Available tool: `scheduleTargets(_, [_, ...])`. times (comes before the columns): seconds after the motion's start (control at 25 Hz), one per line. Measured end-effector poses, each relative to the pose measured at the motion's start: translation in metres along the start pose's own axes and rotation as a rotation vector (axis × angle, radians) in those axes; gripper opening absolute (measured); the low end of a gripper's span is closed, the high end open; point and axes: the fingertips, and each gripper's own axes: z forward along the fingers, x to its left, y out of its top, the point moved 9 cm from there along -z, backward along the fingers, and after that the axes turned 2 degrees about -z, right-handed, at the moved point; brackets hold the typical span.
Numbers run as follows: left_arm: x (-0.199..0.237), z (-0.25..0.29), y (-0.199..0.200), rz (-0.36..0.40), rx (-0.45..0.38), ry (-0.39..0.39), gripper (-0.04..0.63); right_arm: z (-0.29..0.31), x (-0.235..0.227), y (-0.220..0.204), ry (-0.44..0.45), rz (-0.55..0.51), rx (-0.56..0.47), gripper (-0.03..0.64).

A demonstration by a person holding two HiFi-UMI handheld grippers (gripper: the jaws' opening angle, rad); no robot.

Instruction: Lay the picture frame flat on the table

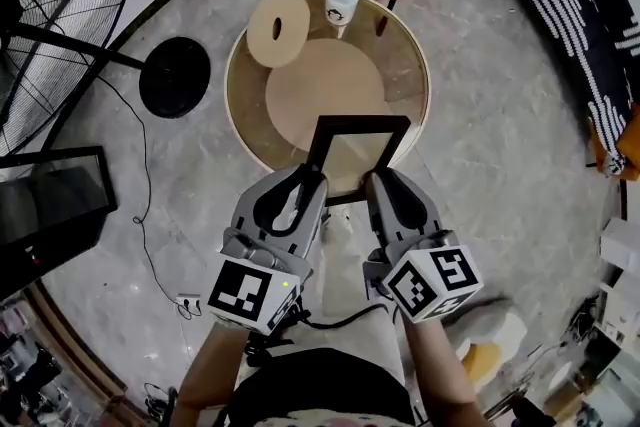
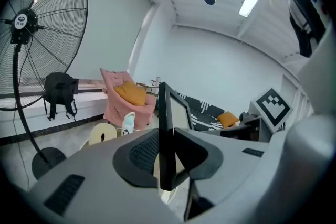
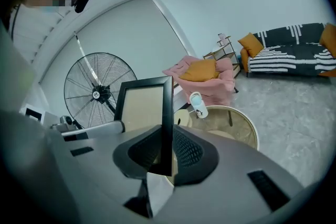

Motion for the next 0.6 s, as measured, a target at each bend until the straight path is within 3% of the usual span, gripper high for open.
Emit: scheduleTargets(0.6, [0.047, 0.065, -0.077, -0.149, 0.117, -0.001, 0.104, 0.058, -0.050, -0.047, -0.112, -0.071, 0.088, 0.083])
